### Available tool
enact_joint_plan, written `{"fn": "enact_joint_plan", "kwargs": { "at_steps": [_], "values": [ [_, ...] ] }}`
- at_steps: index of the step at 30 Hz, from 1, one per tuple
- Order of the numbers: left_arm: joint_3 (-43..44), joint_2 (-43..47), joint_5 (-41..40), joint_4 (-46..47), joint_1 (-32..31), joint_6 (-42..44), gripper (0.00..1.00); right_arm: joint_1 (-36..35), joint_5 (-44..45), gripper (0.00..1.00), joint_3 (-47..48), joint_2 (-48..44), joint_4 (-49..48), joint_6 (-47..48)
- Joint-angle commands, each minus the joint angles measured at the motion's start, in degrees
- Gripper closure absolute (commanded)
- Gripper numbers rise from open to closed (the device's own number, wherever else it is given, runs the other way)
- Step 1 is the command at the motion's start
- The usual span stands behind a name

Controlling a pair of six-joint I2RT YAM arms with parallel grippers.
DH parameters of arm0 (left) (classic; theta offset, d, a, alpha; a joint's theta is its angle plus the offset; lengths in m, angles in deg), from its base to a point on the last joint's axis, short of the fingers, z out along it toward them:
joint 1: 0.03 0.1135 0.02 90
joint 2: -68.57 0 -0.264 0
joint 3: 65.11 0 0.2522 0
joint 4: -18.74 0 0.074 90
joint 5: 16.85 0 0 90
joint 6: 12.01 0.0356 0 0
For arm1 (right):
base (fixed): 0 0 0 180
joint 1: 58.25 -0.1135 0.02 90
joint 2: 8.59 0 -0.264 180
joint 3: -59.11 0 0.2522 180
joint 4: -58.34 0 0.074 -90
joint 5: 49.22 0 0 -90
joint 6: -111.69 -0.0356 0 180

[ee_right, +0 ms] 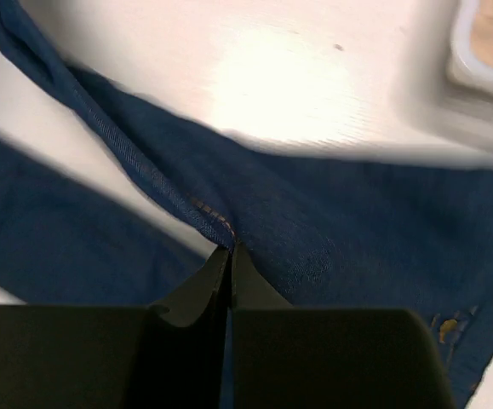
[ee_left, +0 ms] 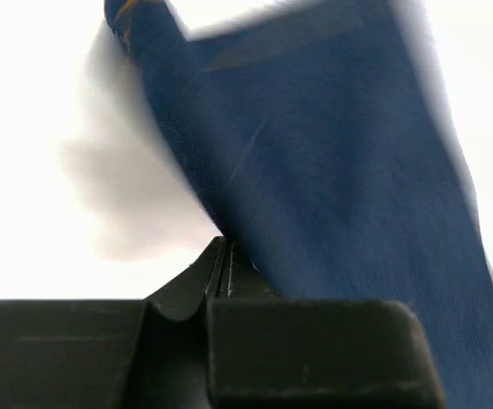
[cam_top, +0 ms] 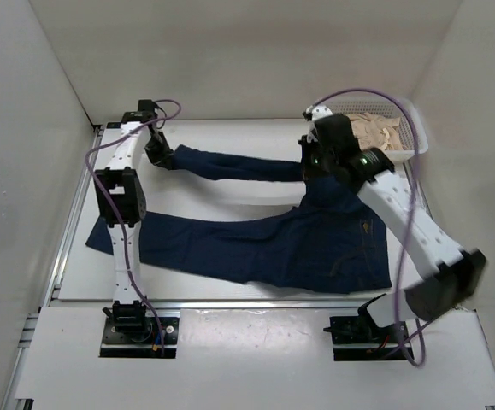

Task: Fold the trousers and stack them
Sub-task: Flatten the trousers out

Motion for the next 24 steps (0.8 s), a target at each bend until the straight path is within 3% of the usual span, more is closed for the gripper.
{"fn": "enact_joint_plan", "kwargs": {
  "at_steps": [1,3,4,6,8,10,11,12,13,15,16,19,23,24],
  "values": [
    [-2.9,11.0,1.3,0.9,2.6,-1.1,0.9,-4.3,-1.2,1.0,-10.1,-6.3,-4.3,6.0],
    [-5.1,15.7,1.3,1.5,2.6,-1.7,0.9,-6.0,2.0,1.0,-17.7,-8.6,-3.4,4.5],
    [-5.1,17.2,1.3,1.5,2.6,-2.2,0.83,-7.4,5.9,1.0,-19.9,-9.2,-2.1,2.9],
    [-6.3,20.8,2.1,2.0,2.6,-2.2,0.59,-8.2,6.7,1.0,-24.9,-10.6,-1.4,-1.7],
    [-6.9,22.6,2.2,2.0,2.6,-2.2,0.24,-8.9,6.7,1.0,-27.3,-11.3,-1.9,-5.2],
    [-7.5,23.2,2.2,2.0,2.0,-2.2,0.1,-10.2,6.7,1.0,-28.7,-11.4,-2.5,-6.0],
    [-7.5,23.2,2.2,2.0,1.3,-2.2,0.08,-10.2,7.2,1.0,-28.7,-11.4,-2.5,-6.7],
    [-8.1,23.2,2.2,1.4,0.6,-1.4,0.08,-10.2,7.2,1.0,-28.7,-10.7,-2.5,-6.7],
    [-8.8,23.2,2.2,1.4,0.1,-0.8,0.19,-10.7,7.2,1.0,-28.7,-9.8,-2.5,-6.7],
    [-11.1,23.8,1.8,1.4,-2.3,1.1,0.75,-10.7,7.9,1.0,-28.1,-9.0,-2.5,-6.7],
    [-12.0,23.8,1.8,1.4,-3.3,1.8,0.89,-10.7,7.9,1.0,-28.1,-8.4,-2.5,-6.7],
    [-12.5,21.1,-2.4,0.1,-8.1,3.2,0.89,-10.7,7.9,1.0,-27.5,-7.8,-2.5,-6.1],
    [-6.2,12.3,-8.7,-4.6,-12.2,0.7,0.16,-11.2,7.3,1.0,-27.0,-7.2,-2.5,-6.1],
    [-4.3,10.3,-10.6,-5.7,-12.9,-0.2,0.06,-11.2,7.3,1.0,-26.4,-7.2,-2.5,-6.1]
  ]
}}
